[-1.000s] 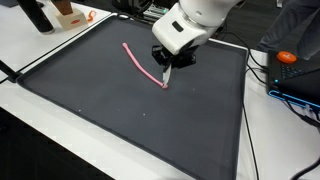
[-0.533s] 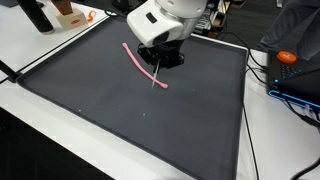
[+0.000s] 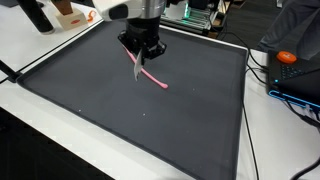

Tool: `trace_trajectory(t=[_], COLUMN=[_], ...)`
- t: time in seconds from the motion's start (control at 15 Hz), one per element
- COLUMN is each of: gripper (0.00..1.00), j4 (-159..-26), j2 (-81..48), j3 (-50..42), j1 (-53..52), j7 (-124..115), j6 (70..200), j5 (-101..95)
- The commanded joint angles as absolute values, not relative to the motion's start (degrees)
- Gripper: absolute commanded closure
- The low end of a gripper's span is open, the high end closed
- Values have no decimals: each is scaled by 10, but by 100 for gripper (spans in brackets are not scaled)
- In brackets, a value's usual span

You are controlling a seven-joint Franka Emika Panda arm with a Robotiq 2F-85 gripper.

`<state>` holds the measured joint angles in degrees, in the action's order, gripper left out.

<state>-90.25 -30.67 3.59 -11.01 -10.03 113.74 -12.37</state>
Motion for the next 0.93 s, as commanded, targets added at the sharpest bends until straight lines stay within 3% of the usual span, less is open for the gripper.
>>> trace_trajectory(t=[0.0, 0.87], gripper=[99, 99], j4=[-988, -1202], j2=[-250, -132], j3=[31, -2], j1=[-89, -9], j7=[-111, -99], j6=[1173, 1358], j5=[-89, -1])
